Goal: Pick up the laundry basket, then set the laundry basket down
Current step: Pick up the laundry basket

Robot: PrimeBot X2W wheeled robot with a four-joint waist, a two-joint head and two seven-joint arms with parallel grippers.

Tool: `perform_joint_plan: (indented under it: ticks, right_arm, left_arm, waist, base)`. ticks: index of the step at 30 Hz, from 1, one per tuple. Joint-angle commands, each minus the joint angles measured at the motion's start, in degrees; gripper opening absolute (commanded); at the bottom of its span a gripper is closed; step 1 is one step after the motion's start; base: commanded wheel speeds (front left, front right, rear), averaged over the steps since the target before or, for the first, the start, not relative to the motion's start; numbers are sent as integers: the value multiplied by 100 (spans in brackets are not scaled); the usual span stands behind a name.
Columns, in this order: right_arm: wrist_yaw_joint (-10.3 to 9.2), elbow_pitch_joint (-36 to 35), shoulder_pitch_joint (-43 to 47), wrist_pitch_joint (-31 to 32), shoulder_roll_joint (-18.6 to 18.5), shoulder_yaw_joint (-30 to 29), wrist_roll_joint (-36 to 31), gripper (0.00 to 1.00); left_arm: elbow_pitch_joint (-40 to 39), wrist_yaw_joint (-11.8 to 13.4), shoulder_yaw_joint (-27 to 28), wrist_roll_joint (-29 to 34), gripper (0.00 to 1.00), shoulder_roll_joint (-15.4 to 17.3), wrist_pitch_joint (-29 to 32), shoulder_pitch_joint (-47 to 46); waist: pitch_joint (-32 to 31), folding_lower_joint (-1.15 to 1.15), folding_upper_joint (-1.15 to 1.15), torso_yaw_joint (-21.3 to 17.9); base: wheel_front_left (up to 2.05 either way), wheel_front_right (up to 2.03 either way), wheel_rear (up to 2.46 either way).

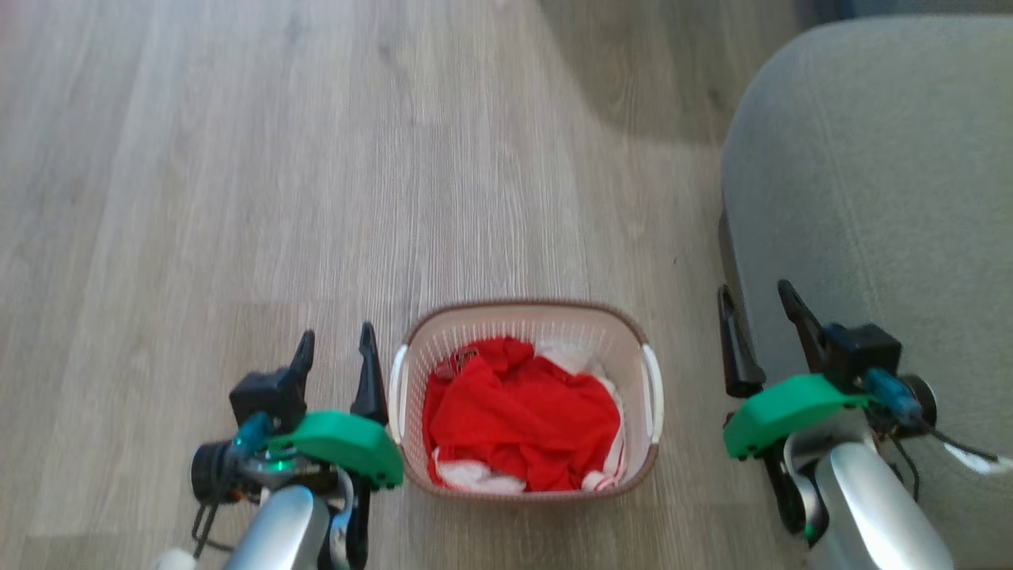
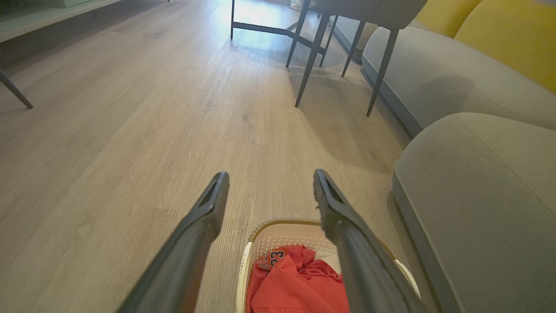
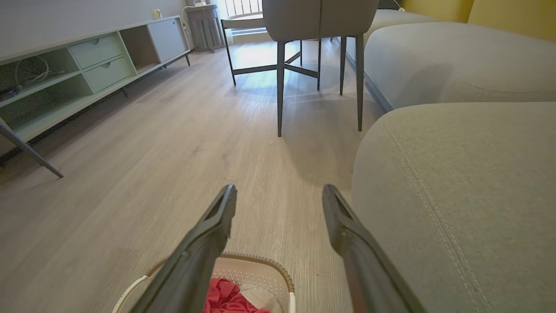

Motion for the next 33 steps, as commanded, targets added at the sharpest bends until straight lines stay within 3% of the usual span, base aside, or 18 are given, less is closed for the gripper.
perform_joint_plan:
  ticks: [1, 19, 33]
  right_arm:
    - [41, -79, -296, -70, -76, 160, -21, 100]
    - [41, 1827, -1860, -70, -208, 688, 596, 100]
    - [41, 3579, -3026, 284, -123, 1421, 1091, 100]
  left_arm:
    - [-97, -10, 144, -60, 100, -9, -54, -339]
    - [1577, -247, -356, -238, 100, -9, -54, -1756]
    - [3218, -779, -865, -783, 100, -9, -54, -2949]
  waist:
    - [255, 0, 0, 13]
    - [2070, 0, 0, 101]
    - [3066, 0, 0, 16]
  base:
    - [0, 0, 0]
    - [0, 0, 0]
    - [0, 0, 0]
